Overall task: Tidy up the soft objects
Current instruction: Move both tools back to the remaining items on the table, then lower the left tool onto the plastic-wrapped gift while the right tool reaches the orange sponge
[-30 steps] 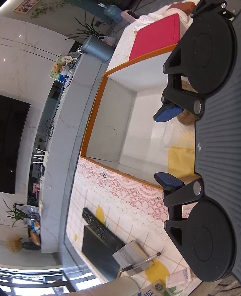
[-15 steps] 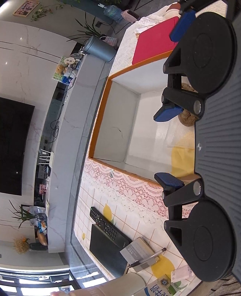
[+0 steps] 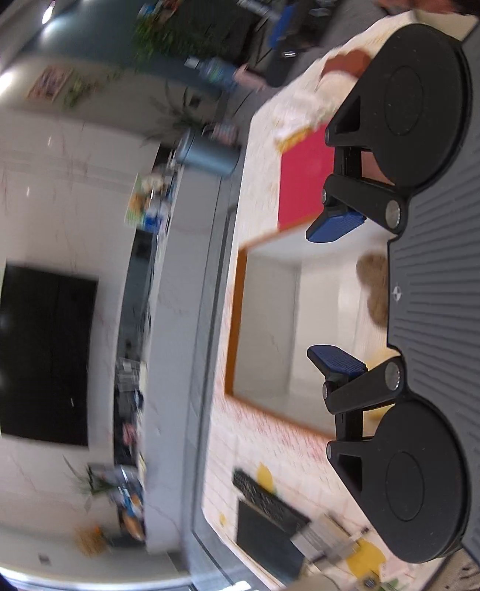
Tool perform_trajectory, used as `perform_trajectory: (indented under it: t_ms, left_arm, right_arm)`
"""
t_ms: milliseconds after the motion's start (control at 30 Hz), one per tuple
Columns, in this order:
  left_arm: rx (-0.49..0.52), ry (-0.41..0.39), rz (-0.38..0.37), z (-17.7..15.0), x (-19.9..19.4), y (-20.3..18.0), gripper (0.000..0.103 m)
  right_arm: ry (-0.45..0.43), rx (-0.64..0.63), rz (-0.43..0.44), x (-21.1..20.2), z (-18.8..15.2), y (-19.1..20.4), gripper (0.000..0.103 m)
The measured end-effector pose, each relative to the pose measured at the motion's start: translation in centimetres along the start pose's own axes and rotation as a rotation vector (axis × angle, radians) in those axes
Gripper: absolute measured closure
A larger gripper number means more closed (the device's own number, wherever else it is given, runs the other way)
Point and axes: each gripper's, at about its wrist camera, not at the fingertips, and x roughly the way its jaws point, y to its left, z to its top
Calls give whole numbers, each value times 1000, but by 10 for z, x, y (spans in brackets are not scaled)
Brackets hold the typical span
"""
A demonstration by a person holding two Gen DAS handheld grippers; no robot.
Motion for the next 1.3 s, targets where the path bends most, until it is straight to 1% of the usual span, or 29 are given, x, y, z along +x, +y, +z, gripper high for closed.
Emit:
perform_trajectory:
  t_ms: [67,133,200,267,367,467,500,567,667,767,833,900,933,1067,1100,1200,1300]
  left_arm:
    - [34,-6,-26,-3,-1,-16,28]
    - [69,-11,-58,-6,1,-32,27]
    - [99,-6,-86,-11,4,-47,27]
    - [128,2,-113,-19,10,-64,26]
    - [169,44,-167,-32,25,-90,26]
    - [206,79,-211,-49,40,-116,26]
    - [220,84,-232,-55,44,-125,26]
    - [234,69,-269,-68,50,-143,26]
    - [208,40,-283,-88,60,-166,26]
    - [193,2,-292,-105,71,-188,26]
    - [207,-20,-254,-113,79,-204,26]
    - [218,-9,-178,-117,89,-217,26]
    - [202,-3,-144,-118,95,-221,26]
    - [69,11,-45,-118,115,-221,26]
    - [54,11,-25,-118,119,-222,26]
    - [62,-7,10,-117,129,-229,26]
    - [34,-20,71,-118,135,-234,26]
  right_arm:
    - [-39,15,-56,-8,3,-20,27]
    - [-57,35,-130,-14,3,-40,27]
    - [-75,80,-186,-20,2,-61,27]
    - [-95,142,-223,-26,2,-83,27]
    - [-110,220,-263,-36,-1,-109,27]
    - [-127,256,-330,-42,-6,-126,27]
    - [-121,266,-348,-41,-9,-131,27]
    - [-79,289,-382,-34,-15,-144,27]
    - [-18,340,-434,-25,-25,-161,27]
    - [3,400,-451,-22,-30,-173,27]
    - [9,419,-447,-21,-32,-177,27]
    - [13,426,-453,-17,-31,-178,27]
    - [18,431,-455,-17,-32,-180,27]
    - [32,470,-453,-12,-37,-187,26]
    - [40,476,-448,-10,-38,-188,26]
    - [71,470,-449,-5,-41,-188,26]
    - [88,458,-456,-1,-42,-186,26]
